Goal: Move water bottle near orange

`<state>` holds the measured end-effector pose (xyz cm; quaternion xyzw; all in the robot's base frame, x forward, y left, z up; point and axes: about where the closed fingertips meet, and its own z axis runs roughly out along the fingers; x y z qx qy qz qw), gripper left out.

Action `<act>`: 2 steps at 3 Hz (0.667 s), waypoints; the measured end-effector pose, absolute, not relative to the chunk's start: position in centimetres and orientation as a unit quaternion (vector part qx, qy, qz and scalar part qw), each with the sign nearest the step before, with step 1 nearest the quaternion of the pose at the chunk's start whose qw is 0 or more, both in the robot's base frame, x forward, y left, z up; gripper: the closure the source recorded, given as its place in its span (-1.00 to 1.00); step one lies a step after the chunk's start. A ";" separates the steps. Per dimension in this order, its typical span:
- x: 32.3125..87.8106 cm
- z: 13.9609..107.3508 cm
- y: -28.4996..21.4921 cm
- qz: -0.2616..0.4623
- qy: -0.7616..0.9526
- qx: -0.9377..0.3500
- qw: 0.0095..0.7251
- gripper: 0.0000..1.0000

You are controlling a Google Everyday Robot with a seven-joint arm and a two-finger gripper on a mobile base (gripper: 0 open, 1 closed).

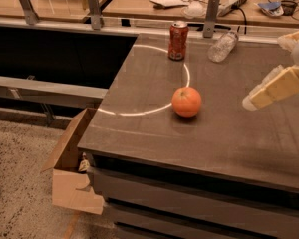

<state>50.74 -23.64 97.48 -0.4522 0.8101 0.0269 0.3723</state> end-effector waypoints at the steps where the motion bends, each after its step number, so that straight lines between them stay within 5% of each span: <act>1: 53.1 97.8 -23.4 0.046 0.802 -0.399 0.442 -1.00; 2: 56.2 98.5 -23.9 0.034 0.798 -0.350 0.490 -1.00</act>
Offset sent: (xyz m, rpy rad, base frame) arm 0.1024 -0.0209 0.0060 0.1975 -0.2730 -0.2924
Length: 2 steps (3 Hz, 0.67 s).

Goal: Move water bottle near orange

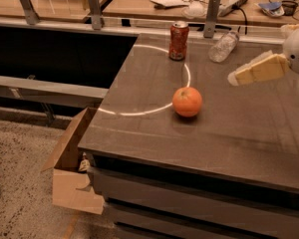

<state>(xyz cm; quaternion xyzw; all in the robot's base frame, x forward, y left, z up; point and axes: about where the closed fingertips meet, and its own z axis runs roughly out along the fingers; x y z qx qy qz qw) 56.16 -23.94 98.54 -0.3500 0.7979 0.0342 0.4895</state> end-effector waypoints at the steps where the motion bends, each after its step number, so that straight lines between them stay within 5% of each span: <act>1: 57.1 99.1 -24.2 0.023 0.795 -0.338 0.503 -1.00; 2: 57.1 99.1 -24.1 0.022 0.796 -0.336 0.503 -1.00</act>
Offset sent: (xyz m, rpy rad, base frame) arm 0.0092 -0.0024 0.0060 0.0035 -0.0308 -0.0301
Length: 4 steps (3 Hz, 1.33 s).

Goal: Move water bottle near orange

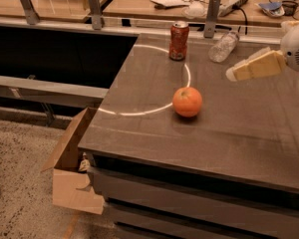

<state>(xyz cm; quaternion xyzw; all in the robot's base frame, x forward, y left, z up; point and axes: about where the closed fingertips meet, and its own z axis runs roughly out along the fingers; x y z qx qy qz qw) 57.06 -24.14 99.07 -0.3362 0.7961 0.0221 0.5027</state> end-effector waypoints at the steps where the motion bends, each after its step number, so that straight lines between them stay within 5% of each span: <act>1: 58.8 98.5 -25.4 -0.010 0.802 -0.287 0.523 -1.00; 4: 67.7 95.1 -29.3 -0.041 0.814 -0.197 0.545 -1.00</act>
Offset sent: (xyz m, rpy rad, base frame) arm 0.0816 -0.0472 -0.0061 0.0079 -0.1448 -0.2393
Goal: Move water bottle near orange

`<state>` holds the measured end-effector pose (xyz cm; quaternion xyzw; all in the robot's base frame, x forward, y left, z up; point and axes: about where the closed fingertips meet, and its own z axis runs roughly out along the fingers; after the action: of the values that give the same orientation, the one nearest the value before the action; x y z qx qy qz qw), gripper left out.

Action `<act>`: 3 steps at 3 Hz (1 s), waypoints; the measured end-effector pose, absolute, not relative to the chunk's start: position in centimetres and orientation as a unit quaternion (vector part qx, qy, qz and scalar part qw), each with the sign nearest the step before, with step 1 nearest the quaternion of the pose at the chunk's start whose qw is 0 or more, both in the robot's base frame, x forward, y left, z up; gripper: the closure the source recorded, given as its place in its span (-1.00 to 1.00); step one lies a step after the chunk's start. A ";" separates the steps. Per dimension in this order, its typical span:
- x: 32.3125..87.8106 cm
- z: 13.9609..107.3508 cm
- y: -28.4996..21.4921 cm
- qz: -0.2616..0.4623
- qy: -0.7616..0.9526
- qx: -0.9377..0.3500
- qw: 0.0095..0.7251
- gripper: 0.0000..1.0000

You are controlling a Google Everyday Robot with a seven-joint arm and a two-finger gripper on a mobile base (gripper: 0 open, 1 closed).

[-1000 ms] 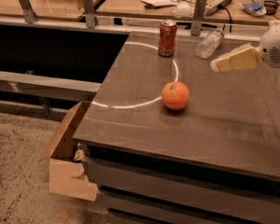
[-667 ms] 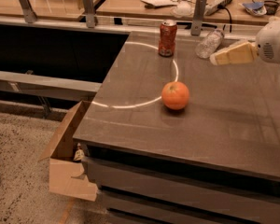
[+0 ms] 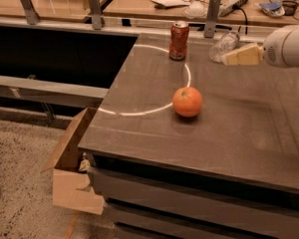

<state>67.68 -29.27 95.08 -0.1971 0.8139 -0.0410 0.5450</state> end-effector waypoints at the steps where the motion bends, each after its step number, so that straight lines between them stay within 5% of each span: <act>1: 68.8 93.0 -29.7 -0.031 0.818 -0.172 0.548 -1.00; 3: 71.5 89.2 -29.5 0.022 0.791 -0.135 0.597 -1.00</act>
Offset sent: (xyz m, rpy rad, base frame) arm 0.0477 0.0174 -0.0694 0.2550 -0.1102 0.0184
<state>71.52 -29.49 89.20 -0.1350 0.7907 0.0218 0.5967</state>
